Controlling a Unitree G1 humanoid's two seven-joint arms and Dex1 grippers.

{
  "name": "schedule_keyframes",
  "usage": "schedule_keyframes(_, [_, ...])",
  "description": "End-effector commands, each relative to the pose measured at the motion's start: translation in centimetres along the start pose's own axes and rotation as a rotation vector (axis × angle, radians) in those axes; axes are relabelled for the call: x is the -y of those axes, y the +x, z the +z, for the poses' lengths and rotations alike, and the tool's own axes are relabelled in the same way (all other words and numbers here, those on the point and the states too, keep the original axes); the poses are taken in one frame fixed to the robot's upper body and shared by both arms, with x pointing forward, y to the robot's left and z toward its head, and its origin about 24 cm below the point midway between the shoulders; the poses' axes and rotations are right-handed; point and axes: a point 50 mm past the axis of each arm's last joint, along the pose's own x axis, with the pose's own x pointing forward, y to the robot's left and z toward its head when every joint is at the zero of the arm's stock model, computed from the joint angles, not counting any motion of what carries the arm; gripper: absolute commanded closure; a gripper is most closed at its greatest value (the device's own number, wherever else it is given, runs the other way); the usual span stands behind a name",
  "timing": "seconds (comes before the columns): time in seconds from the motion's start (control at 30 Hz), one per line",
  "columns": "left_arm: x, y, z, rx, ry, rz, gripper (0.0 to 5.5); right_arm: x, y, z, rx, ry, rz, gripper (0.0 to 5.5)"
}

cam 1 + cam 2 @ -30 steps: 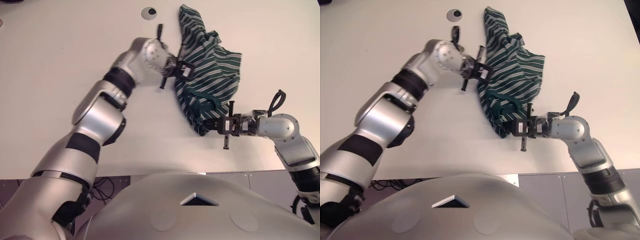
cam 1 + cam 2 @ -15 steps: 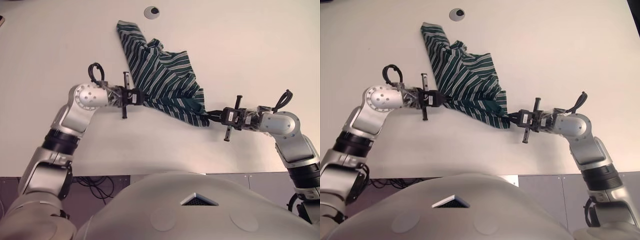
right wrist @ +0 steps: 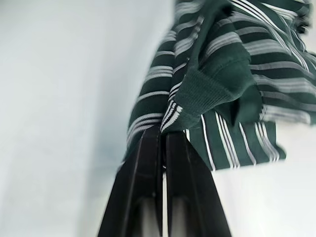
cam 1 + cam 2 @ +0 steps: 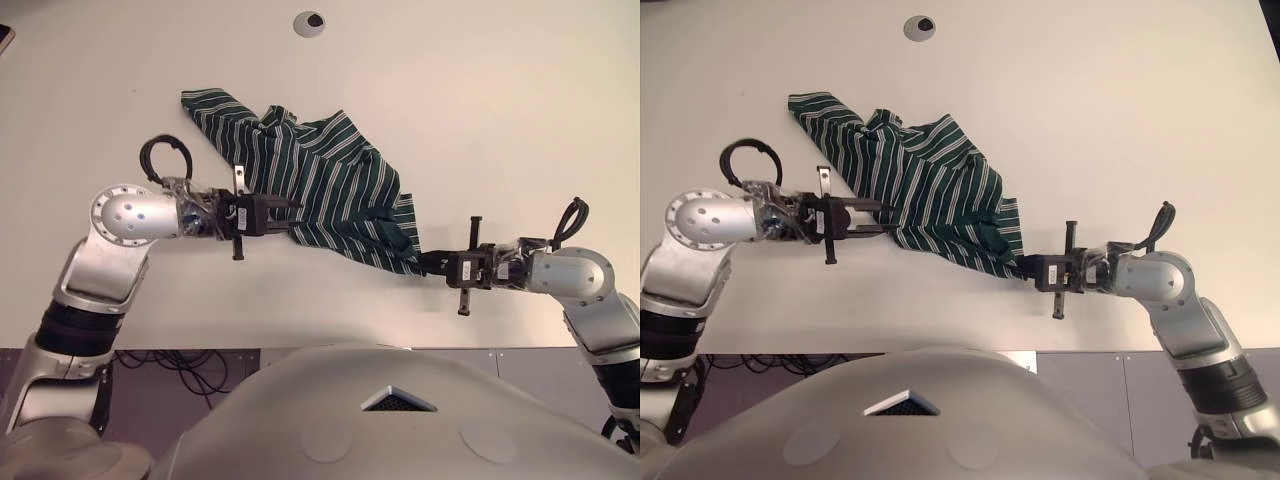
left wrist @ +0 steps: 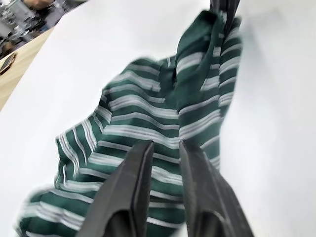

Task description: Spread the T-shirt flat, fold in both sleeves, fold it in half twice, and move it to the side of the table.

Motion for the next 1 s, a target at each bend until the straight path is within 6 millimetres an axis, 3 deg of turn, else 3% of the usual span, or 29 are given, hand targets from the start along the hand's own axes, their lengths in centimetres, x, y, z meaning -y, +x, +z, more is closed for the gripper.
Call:
schedule_keyframes(0.03, [-2.0,0.5,1.6,-0.045,0.101,-0.082,4.37,-0.8,-0.2,1.4,0.028,-0.056,0.076,5.5])
schedule_keyframes(0.1, [-3.6,2.1,2.5,-0.054,0.155,-0.099,4.37,-1.3,-0.2,2.2,0.036,-0.085,0.103,5.5])
schedule_keyframes(0.23, [-5.6,6.7,3.8,-0.023,0.223,-0.111,3.81,-1.5,0.1,2.4,0.023,-0.121,0.112,5.5])
schedule_keyframes(0.4, [-6.1,13.3,4.6,0.014,0.239,-0.218,3.75,-1.9,0.4,2.1,-0.042,-0.163,0.12,5.5])
schedule_keyframes(0.5, [-6.6,15.8,3.7,-0.024,0.223,-0.261,3.75,-1.7,1.0,1.7,-0.054,-0.163,0.12,5.5])
schedule_keyframes(0.77, [-7.5,16.0,0.9,-0.198,0.235,-0.378,3.75,-1.2,2.4,1.5,-0.05,-0.165,0.161,5.5])
schedule_keyframes(1.0, [-9.1,12.3,-1.1,-0.379,0.169,-0.463,3.75,-0.9,2.9,0.7,-0.072,-0.133,0.151,5.5])
